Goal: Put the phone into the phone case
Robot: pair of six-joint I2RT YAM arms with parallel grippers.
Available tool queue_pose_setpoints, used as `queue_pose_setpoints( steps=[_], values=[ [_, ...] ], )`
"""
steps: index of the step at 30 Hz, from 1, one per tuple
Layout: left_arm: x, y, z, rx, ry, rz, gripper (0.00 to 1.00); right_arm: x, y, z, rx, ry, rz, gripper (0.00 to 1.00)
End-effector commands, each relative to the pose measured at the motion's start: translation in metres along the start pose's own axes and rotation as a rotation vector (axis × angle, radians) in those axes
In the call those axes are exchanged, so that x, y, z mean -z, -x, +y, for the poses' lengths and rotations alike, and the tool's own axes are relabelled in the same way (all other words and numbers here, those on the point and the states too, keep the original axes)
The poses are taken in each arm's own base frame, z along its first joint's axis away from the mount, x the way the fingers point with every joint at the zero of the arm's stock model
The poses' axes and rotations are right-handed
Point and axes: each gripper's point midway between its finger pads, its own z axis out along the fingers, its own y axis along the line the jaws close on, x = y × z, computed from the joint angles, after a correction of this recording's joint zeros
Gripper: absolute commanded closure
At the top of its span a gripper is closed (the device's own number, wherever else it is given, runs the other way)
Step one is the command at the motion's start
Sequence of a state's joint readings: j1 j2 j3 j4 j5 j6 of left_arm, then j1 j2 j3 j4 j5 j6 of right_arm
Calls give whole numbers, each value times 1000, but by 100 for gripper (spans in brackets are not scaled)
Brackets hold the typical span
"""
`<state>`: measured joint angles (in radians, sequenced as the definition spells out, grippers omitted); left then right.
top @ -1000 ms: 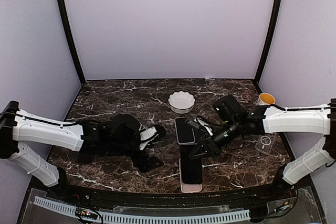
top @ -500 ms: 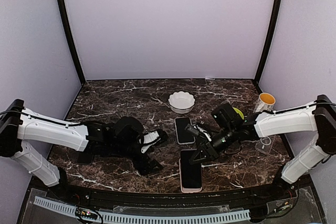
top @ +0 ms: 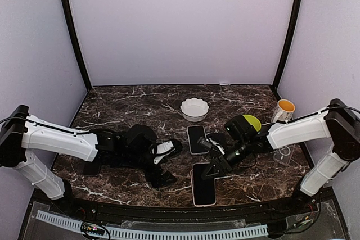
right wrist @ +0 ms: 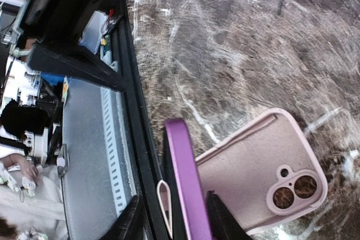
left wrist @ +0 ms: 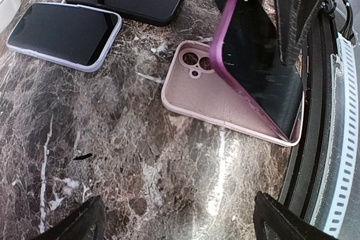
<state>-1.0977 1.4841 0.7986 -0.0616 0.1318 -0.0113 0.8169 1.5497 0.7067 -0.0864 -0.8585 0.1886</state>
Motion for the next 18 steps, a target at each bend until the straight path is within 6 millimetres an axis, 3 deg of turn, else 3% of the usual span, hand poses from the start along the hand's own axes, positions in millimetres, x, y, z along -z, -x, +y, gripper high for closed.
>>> queue_pose_setpoints(
  steps=[1, 8, 13, 16, 18],
  values=[
    [2, 9, -4, -42, -11, -8, 7, -1, 4, -19, 2, -97, 12, 50],
    [-5, 7, -1, -55, 0, 12, 7, 20, 22, -55, -10, -406, -17, 36],
    [-14, 4, 5, -90, 28, 53, 10, 44, 29, -67, -28, -618, -35, 33],
    [-21, 3, 4, -110, 15, 75, 25, 54, 20, -75, -109, -698, -29, 35],
    [-26, 0, 4, -121, 8, 84, 32, 48, 8, -70, -174, -676, -35, 39]
  ],
)
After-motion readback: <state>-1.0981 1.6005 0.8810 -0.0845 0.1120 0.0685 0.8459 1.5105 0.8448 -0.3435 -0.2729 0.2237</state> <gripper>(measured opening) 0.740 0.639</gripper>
